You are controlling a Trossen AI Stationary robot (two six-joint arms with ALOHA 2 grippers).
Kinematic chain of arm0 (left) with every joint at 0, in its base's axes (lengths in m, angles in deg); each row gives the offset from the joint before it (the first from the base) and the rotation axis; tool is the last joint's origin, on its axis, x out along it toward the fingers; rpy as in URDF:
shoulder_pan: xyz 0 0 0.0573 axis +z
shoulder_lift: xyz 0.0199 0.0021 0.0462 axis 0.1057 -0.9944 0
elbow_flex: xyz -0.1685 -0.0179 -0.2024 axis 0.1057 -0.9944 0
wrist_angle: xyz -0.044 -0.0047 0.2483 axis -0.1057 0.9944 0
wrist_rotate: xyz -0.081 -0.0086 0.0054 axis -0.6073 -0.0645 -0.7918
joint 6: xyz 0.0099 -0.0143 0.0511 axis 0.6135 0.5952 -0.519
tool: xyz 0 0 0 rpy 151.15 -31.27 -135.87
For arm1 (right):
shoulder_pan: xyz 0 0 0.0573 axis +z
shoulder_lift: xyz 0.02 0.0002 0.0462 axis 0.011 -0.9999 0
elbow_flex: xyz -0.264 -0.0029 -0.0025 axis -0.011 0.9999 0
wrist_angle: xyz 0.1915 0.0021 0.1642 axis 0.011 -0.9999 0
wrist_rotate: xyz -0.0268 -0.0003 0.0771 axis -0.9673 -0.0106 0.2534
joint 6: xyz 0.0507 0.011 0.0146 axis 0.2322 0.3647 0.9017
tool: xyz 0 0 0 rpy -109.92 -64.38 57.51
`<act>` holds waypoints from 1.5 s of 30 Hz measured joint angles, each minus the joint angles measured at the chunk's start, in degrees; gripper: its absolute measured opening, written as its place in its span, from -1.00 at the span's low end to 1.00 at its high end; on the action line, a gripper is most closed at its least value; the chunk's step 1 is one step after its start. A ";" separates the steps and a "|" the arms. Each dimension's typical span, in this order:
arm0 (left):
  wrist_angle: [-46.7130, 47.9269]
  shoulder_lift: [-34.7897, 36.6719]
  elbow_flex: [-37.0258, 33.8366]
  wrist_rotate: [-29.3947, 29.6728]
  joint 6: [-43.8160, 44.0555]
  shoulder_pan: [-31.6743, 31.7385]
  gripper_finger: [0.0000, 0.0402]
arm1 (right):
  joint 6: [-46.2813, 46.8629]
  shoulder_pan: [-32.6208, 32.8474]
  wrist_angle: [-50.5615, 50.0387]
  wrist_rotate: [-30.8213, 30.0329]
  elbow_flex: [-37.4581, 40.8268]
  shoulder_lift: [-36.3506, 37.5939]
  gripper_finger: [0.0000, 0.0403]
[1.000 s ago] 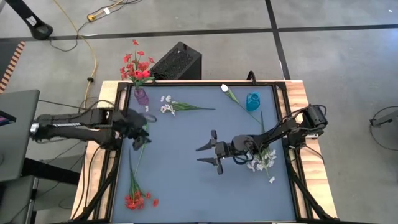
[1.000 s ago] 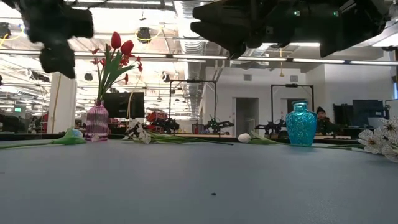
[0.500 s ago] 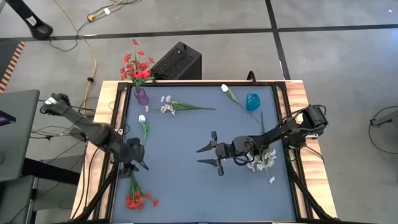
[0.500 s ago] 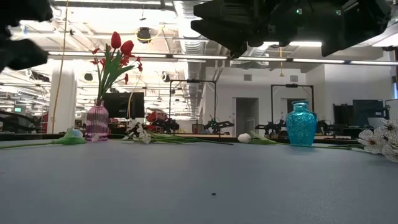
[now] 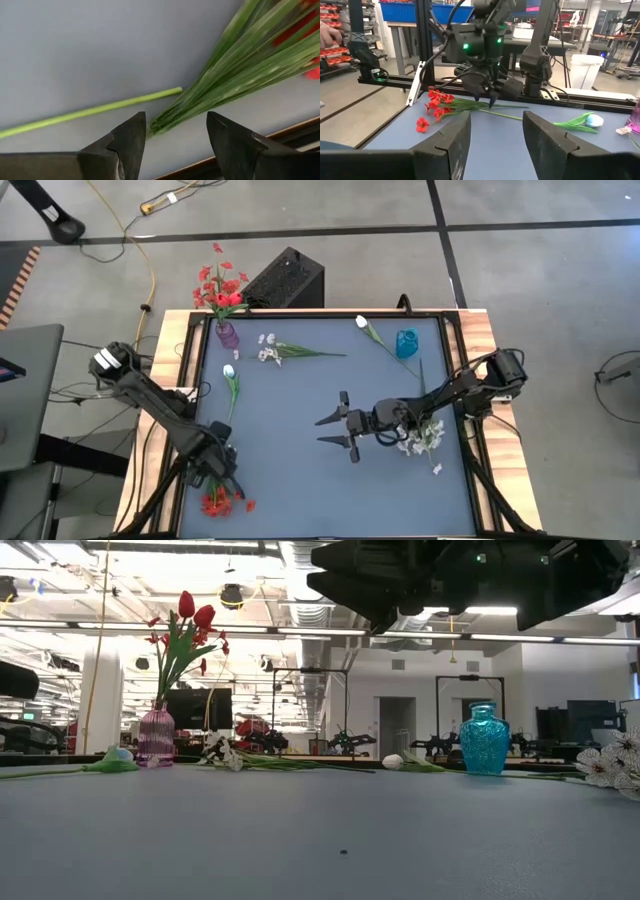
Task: Sort flowers into vase by color
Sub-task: Put the red flowers into the violet vase
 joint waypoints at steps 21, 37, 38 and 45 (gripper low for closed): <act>21.76 -5.51 13.58 4.00 -13.42 -0.04 -0.95 | 0.28 0.93 -0.43 0.00 -0.02 -0.02 0.02; -16.86 19.43 16.68 36.59 -22.49 4.77 -0.99 | 0.30 2.83 -1.95 0.00 -0.02 0.00 0.02; -21.12 21.68 13.93 36.62 -23.02 5.90 -1.00 | 0.31 3.02 -2.66 -0.02 -0.02 -0.02 0.02; -59.73 35.45 -8.87 33.58 -23.83 15.31 -1.00 | 0.31 2.79 -2.56 -0.11 -0.02 -0.02 0.02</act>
